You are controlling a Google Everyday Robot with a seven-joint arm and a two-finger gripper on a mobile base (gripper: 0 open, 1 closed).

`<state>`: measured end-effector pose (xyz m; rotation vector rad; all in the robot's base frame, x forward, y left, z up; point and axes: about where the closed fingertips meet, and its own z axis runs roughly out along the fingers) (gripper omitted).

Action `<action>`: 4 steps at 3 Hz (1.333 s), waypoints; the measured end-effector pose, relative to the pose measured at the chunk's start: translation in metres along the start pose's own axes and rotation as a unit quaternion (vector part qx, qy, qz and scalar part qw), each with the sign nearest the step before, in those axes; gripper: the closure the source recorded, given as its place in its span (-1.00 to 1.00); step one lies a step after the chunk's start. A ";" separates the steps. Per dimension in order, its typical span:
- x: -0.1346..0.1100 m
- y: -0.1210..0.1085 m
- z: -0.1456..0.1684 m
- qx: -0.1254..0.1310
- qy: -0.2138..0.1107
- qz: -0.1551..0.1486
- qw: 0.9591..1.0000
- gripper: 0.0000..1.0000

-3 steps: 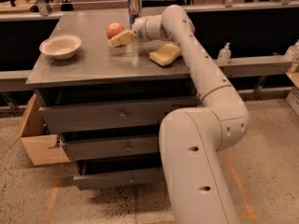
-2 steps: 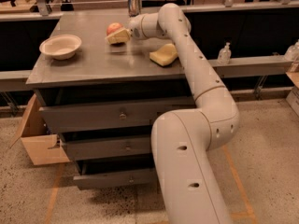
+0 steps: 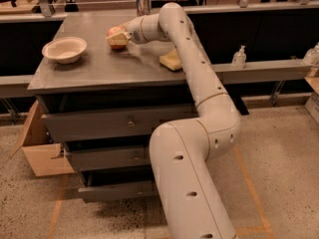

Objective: Pick apple

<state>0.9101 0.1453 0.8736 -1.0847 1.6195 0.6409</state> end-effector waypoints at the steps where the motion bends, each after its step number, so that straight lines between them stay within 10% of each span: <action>1: -0.007 0.013 0.004 -0.019 -0.004 -0.013 1.000 0.69; 2: -0.045 0.024 -0.031 -0.045 -0.045 -0.051 0.997 1.00; 3: -0.080 0.046 -0.081 -0.086 -0.078 -0.104 0.988 1.00; 4: -0.080 0.046 -0.080 -0.086 -0.078 -0.104 0.988 1.00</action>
Offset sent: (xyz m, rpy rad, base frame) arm -0.0592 -0.0315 0.1223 0.0904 -0.2491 0.2515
